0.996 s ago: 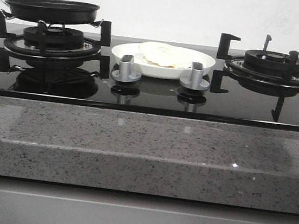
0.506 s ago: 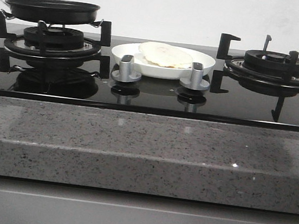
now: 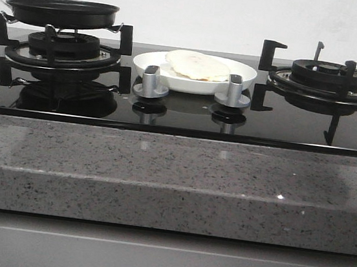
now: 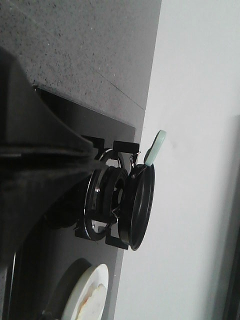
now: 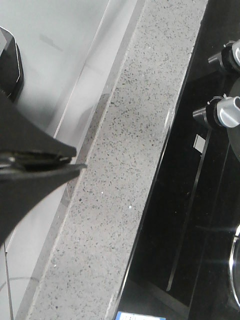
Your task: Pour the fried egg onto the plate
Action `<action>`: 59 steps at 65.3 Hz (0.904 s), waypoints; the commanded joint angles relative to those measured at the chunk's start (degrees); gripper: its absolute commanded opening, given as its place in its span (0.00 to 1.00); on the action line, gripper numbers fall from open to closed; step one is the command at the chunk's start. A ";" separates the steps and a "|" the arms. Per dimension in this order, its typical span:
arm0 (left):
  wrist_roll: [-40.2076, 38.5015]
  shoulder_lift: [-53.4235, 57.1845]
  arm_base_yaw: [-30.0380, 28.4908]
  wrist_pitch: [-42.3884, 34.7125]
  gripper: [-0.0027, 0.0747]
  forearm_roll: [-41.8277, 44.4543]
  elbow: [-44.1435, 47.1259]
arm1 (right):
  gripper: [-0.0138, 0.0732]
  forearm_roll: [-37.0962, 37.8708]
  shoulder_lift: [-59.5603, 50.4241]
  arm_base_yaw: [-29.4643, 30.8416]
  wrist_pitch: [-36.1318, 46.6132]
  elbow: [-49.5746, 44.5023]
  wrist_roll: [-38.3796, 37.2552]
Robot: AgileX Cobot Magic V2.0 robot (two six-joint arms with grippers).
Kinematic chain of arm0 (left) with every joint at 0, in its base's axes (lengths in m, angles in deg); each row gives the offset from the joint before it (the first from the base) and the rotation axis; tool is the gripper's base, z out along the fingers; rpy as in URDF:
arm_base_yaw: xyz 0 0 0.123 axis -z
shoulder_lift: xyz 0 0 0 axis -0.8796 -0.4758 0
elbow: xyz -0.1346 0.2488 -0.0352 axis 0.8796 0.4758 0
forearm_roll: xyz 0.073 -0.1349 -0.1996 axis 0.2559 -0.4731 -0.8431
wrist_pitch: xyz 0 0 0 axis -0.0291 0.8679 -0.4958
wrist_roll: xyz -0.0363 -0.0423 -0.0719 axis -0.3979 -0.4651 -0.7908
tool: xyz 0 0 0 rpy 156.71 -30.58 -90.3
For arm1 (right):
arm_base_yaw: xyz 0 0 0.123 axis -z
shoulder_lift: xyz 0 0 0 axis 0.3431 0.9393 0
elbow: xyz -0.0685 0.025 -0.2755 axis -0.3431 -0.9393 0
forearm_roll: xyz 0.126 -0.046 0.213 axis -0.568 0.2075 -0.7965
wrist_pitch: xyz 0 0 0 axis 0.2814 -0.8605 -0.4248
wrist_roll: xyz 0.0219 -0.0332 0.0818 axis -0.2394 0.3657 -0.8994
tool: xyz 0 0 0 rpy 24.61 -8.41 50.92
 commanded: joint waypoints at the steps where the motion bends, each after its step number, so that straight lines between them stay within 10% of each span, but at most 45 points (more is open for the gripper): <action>1: -0.58 1.02 -0.03 -4.40 0.01 -0.43 0.32 | 0.08 0.14 0.30 0.10 3.39 1.25 0.54; 23: -0.58 1.02 -0.03 -4.40 0.01 -0.43 0.32 | 0.08 1.78 -1.45 0.60 4.58 -0.14 0.54; 59: -0.58 1.02 -0.03 -4.40 0.01 -0.43 0.32 | 0.08 2.50 -26.87 16.47 50.71 -39.12 0.54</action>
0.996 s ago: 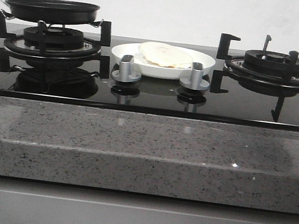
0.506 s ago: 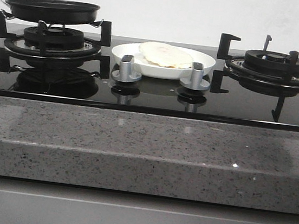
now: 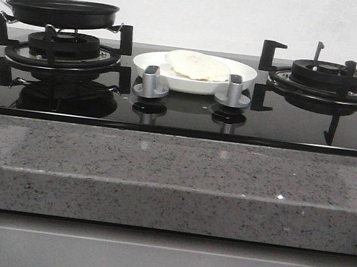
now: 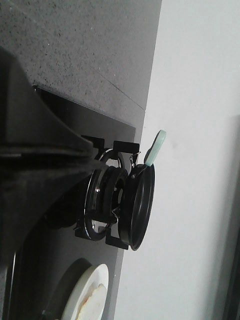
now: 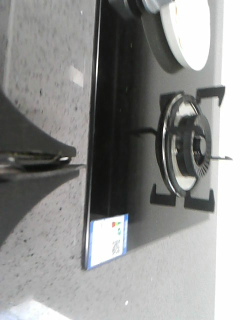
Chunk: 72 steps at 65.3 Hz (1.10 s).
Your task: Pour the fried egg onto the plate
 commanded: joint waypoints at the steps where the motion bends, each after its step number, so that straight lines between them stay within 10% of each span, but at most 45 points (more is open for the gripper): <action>1: -0.58 1.02 -0.03 -4.49 0.01 -0.43 0.32 | 0.08 -0.44 -2.33 0.66 9.70 -2.35 0.54; 72: -0.58 1.02 -0.03 -4.49 0.01 -0.43 0.32 | 0.08 -0.22 -2.92 4.52 13.55 -4.89 0.54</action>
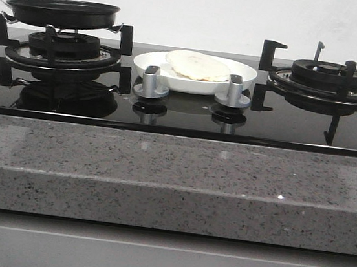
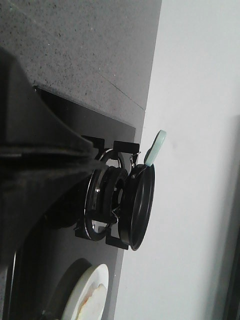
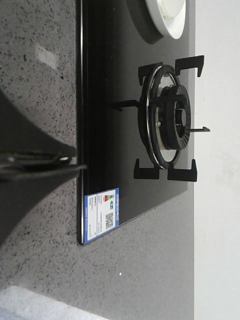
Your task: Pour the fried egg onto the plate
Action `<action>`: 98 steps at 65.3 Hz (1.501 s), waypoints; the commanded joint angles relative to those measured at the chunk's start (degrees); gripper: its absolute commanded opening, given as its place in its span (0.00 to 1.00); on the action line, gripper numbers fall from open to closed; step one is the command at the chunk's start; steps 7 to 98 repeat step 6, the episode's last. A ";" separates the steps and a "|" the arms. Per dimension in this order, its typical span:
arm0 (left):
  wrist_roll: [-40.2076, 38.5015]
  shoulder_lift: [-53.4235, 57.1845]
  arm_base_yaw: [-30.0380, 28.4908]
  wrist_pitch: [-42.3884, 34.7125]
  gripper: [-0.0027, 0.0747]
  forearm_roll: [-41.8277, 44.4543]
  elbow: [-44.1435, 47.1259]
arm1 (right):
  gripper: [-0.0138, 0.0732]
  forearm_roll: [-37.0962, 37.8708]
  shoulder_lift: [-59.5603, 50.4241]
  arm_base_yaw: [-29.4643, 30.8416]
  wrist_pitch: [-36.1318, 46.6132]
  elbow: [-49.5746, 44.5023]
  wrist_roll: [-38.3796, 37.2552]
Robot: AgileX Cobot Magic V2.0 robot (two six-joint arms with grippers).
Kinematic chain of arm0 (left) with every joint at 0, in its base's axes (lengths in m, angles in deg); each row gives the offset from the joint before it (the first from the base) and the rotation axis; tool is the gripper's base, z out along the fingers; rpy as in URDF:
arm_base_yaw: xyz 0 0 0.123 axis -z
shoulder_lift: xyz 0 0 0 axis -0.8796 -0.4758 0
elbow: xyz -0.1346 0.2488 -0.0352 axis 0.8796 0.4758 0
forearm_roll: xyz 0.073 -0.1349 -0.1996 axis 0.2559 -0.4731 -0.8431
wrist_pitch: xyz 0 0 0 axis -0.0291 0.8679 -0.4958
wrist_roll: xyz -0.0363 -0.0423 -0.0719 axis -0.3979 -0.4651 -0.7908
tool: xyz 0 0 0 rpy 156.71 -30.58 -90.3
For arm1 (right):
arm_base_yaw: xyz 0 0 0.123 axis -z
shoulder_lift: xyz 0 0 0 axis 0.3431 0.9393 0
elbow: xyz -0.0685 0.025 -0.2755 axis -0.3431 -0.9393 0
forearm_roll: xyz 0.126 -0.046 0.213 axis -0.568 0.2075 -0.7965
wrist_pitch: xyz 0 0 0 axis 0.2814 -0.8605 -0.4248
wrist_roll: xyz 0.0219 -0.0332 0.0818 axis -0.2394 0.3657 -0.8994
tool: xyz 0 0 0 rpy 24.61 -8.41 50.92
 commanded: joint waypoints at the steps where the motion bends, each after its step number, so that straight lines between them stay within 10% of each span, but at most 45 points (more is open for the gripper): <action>1: -0.58 1.02 -0.03 -4.49 0.01 -0.43 0.32 | 0.08 -0.10 -1.10 0.43 4.90 0.24 0.54; 98: -0.58 1.02 -0.03 -4.49 0.01 -0.43 0.32 | 0.08 -0.10 -1.10 0.43 4.90 0.24 0.54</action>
